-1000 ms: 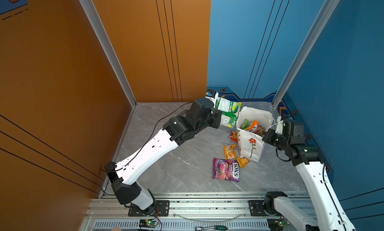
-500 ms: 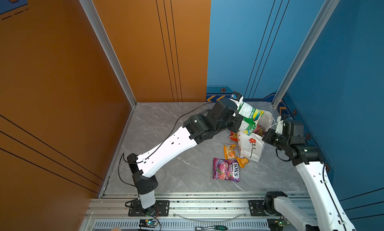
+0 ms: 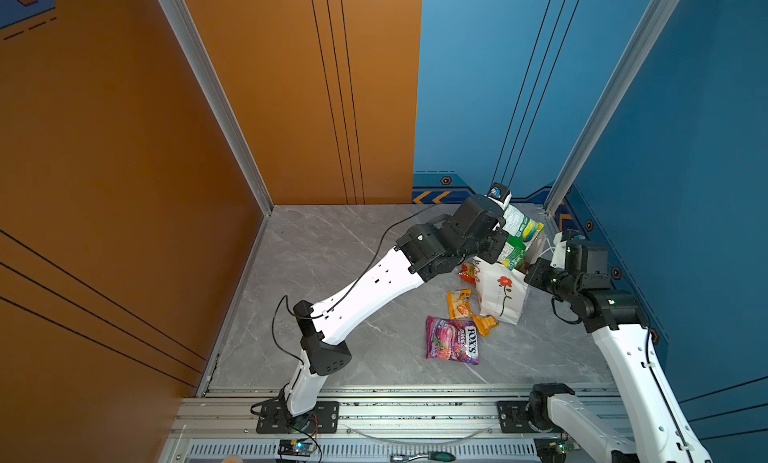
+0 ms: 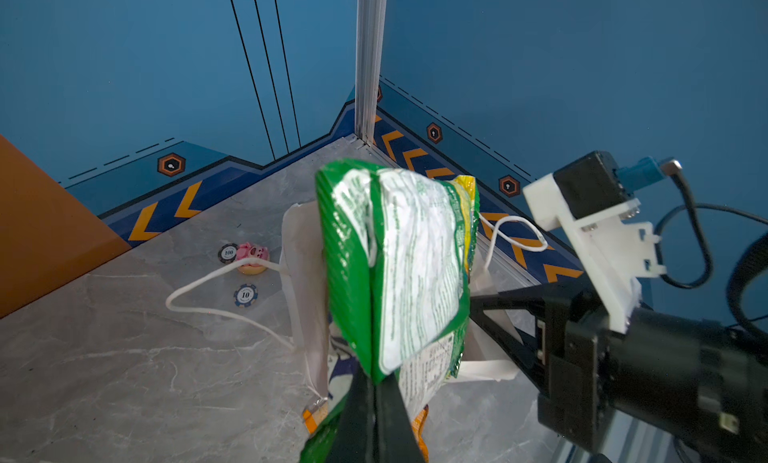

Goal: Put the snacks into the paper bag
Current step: 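Carry the green chip bag with the left gripper over the paper bag, then lower the green chip bag into the paper bag and open the left gripper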

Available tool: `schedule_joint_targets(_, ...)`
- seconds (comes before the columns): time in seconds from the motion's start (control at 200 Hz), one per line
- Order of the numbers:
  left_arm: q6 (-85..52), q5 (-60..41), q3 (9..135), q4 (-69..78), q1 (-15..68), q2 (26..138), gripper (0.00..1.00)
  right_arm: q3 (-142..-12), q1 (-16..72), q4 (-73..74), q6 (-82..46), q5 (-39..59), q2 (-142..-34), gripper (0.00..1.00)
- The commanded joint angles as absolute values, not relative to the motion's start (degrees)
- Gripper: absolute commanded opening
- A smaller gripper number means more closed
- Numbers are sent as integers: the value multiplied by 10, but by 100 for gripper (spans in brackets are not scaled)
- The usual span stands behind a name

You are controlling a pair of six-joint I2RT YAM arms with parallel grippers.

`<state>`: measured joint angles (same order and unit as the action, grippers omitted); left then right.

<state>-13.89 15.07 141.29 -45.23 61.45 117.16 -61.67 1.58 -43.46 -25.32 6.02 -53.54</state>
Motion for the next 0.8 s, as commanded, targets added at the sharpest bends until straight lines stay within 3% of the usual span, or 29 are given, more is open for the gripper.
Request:
schedule_joint_targets(0.0,-124,177,1458,-451,611,1189,0,-627,22,-427,-246,74,-518,0)
schedule_joint_targets(0.395,-125,191,1510,-447,593,1206,0,-627,30,-425,-249,68,-524,0)
schedule_joint_targets(0.796,-138,176,1469,-440,599,1185,0,-635,33,-430,-248,62,-528,0)
